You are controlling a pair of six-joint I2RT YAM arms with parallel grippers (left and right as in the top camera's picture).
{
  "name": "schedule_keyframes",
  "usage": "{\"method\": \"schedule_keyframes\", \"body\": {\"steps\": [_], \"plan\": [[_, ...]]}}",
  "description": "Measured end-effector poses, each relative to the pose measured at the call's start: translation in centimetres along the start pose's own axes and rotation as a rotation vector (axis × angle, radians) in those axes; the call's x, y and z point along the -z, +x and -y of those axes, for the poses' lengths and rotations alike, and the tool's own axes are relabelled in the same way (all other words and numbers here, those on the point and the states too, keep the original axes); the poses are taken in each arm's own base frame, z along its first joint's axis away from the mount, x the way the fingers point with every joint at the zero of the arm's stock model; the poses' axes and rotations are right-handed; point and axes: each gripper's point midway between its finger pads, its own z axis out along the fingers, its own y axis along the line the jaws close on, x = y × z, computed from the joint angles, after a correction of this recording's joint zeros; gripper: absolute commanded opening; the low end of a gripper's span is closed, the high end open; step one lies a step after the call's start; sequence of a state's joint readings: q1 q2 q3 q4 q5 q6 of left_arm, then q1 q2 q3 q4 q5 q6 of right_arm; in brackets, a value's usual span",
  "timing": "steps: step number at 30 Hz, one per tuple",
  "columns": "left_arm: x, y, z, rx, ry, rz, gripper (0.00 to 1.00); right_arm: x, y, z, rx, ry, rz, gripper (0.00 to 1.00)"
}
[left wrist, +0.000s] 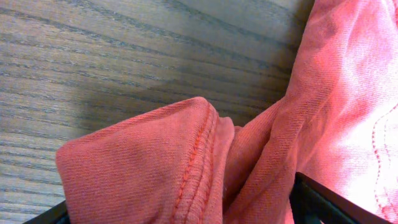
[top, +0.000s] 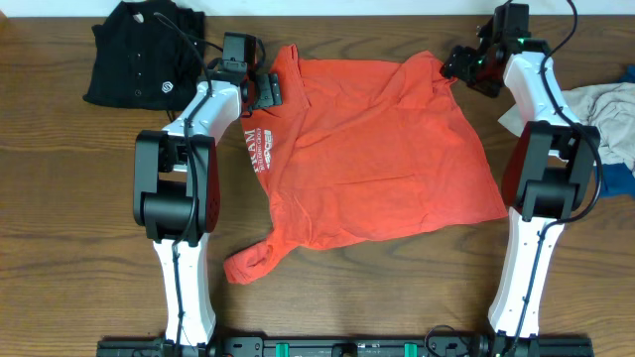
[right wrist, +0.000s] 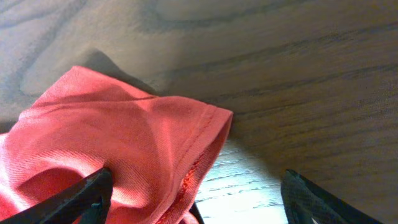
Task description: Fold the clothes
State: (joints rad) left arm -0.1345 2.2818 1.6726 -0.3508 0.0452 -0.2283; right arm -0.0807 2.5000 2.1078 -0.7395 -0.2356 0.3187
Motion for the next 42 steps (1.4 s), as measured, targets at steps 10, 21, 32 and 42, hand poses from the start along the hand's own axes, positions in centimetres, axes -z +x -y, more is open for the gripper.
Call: {"method": "schedule_keyframes", "body": {"steps": [10, 21, 32, 42], "plan": [[0.0, 0.01, 0.0, 0.0, 0.0, 0.0, 0.82, -0.23, -0.01, -0.25, -0.006, -0.014, 0.0, 0.53], [0.0, 0.02, -0.01, 0.0, 0.0, -0.001, 0.82, -0.59, 0.14, -0.8, -0.024, -0.051, -0.008, 0.12], [0.0, 0.25, -0.03, -0.041, -0.001, -0.01, 0.19, -0.58, 0.46, -0.76, -0.056, -0.05, -0.022, 0.01], [0.0, 0.28, -0.02, -0.053, 0.001, -0.012, 0.06, -0.51, 0.67, -0.71, -0.059, -0.046, -0.031, 0.02]]}}
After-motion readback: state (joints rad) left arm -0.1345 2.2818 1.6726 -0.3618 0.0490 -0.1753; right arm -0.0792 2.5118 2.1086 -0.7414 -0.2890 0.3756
